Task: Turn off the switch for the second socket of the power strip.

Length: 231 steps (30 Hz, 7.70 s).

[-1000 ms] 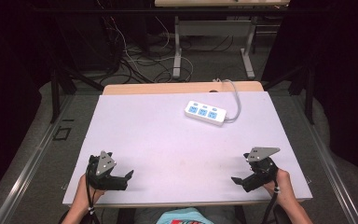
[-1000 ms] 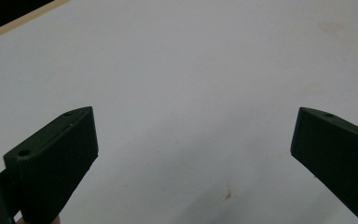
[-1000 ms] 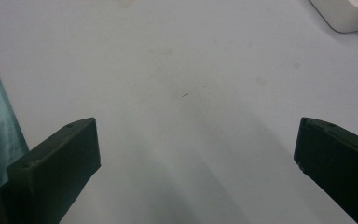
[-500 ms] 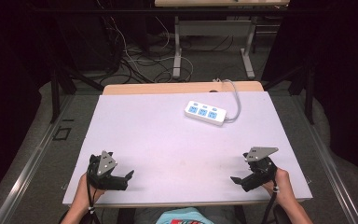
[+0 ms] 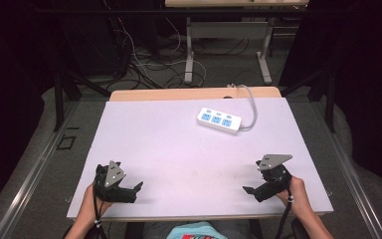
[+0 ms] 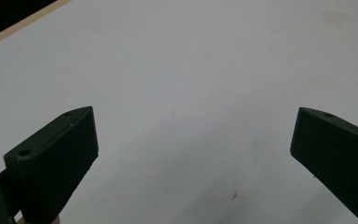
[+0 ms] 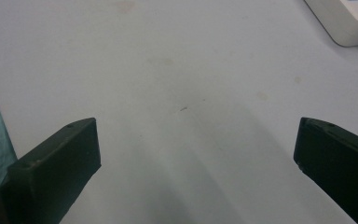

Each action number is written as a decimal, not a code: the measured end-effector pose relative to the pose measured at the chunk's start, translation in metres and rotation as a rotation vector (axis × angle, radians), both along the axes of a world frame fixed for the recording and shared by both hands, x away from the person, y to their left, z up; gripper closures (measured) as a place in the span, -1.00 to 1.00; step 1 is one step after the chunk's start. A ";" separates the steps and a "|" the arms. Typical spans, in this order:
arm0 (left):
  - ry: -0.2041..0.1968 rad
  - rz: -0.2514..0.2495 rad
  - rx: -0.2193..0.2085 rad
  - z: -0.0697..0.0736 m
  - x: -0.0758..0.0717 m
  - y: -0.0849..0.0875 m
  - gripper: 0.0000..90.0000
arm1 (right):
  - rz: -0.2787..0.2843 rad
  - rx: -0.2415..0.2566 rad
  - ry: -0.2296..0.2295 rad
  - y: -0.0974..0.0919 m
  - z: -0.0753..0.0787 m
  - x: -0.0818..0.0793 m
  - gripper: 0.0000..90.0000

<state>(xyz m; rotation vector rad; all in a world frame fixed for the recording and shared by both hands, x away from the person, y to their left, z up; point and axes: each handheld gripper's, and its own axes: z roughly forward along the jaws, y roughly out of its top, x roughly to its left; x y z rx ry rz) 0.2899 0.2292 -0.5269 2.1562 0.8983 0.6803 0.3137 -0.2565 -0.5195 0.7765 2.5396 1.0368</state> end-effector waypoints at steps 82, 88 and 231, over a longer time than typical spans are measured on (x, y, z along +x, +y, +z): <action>0.010 -0.030 0.023 -0.002 0.007 0.001 -0.99 | -0.031 -0.001 0.032 0.043 0.009 0.128 -1.00; 0.007 -0.036 0.030 -0.002 0.005 -0.001 -0.99 | -0.042 0.006 0.016 0.042 0.014 0.137 -1.00; 0.024 -0.037 0.050 -0.005 0.009 -0.001 -0.99 | -0.340 0.005 0.009 0.091 -0.009 0.266 1.00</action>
